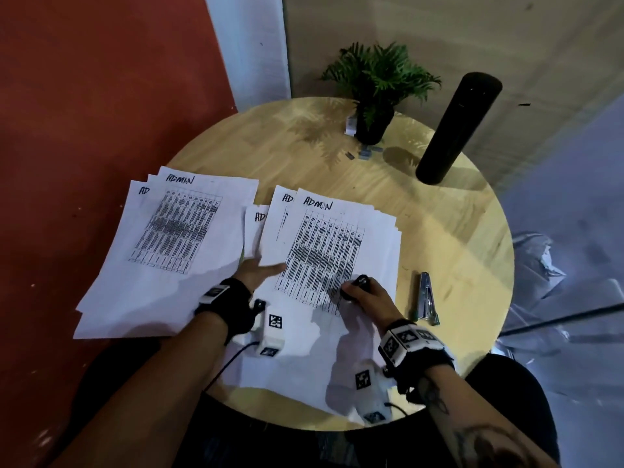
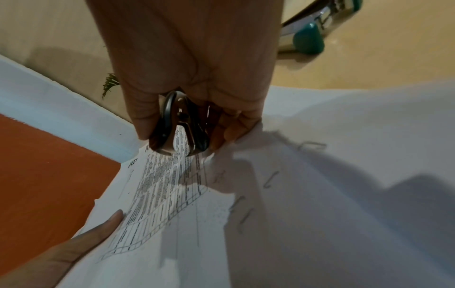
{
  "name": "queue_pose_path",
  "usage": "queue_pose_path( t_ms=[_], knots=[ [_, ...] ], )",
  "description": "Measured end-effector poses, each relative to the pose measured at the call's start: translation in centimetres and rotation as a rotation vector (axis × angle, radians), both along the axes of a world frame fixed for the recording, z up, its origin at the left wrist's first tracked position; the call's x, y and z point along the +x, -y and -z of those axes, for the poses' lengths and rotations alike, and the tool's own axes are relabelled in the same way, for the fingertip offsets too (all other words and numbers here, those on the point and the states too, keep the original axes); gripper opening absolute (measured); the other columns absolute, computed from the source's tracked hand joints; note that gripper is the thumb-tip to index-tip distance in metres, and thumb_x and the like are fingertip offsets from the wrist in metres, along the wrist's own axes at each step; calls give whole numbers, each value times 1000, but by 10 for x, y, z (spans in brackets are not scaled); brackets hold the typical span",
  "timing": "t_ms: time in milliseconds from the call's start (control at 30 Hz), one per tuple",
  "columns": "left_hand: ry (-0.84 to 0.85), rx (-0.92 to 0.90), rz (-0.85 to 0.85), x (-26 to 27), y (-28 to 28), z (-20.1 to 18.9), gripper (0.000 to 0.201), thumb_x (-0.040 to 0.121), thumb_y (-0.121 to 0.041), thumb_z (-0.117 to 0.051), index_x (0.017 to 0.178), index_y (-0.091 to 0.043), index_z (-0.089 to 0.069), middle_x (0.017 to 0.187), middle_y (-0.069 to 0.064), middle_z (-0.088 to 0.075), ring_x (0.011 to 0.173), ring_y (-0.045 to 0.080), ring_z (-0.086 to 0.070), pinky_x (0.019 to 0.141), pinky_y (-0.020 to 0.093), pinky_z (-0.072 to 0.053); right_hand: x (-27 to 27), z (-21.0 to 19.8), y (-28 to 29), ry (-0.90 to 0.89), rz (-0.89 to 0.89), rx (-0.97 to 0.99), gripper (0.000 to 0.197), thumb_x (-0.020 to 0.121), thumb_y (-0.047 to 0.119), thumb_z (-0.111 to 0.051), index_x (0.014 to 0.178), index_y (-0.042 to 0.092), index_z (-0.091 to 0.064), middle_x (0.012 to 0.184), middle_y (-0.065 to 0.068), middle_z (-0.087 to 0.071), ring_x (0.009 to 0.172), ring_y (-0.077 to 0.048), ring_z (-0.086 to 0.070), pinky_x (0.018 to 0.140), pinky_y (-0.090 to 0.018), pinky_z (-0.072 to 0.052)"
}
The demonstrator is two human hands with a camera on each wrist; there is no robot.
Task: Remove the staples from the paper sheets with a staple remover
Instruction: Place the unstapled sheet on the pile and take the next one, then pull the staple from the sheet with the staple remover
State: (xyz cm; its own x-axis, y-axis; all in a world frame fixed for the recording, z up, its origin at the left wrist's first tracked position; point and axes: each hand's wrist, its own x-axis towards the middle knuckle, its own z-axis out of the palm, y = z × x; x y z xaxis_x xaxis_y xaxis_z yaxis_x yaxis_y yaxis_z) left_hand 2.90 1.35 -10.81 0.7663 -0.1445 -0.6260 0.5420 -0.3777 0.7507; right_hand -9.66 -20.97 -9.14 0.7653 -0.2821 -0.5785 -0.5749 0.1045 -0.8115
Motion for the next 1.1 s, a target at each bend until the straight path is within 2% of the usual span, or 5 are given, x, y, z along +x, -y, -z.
queue_pose_path(
  t_ms=[367, 533, 700, 867, 1100],
  knots=[
    [92, -116, -52, 24, 33, -25, 44, 83, -8, -70, 124, 0, -56, 127, 18, -59, 116, 29, -58, 101, 39, -43, 39, -10, 33, -25, 0, 17, 29, 81, 24, -72, 99, 7, -57, 93, -13, -64, 87, -23, -59, 74, -30, -48],
    [135, -236, 35, 25, 21, -57, 34, 75, 6, -71, 105, -8, -65, 108, 16, -68, 102, 28, -64, 101, 50, -44, 32, -41, 45, 141, 110, 20, 15, 83, 9, -67, 74, 14, -56, 74, -6, -61, 69, -15, -56, 61, -25, -41],
    [221, -388, 113, 23, 12, -106, 67, 42, -22, -91, 103, -7, -68, 89, 0, -75, 87, 16, -70, 83, 34, -55, 42, -94, 71, 304, 213, 202, 11, 87, 16, -61, 80, 22, -56, 71, 10, -69, 72, -3, -60, 63, -19, -39],
    [311, -420, 163, 27, 6, -145, 78, 28, -42, -95, 96, -14, -69, 94, -3, -75, 92, 10, -69, 87, 27, -53, 50, -159, 85, 484, 55, 314, 60, 31, 39, -93, 85, 21, -71, 88, 3, -73, 78, -8, -67, 67, -16, -51],
    [401, -469, 236, 7, 11, -194, 80, 29, -42, -95, 101, -17, -70, 100, -1, -74, 96, 12, -69, 76, 21, -55, 29, -225, 83, 623, -63, 203, 69, 24, 49, -91, 85, 23, -72, 86, 3, -73, 74, -11, -69, 54, -13, -46]
  ],
)
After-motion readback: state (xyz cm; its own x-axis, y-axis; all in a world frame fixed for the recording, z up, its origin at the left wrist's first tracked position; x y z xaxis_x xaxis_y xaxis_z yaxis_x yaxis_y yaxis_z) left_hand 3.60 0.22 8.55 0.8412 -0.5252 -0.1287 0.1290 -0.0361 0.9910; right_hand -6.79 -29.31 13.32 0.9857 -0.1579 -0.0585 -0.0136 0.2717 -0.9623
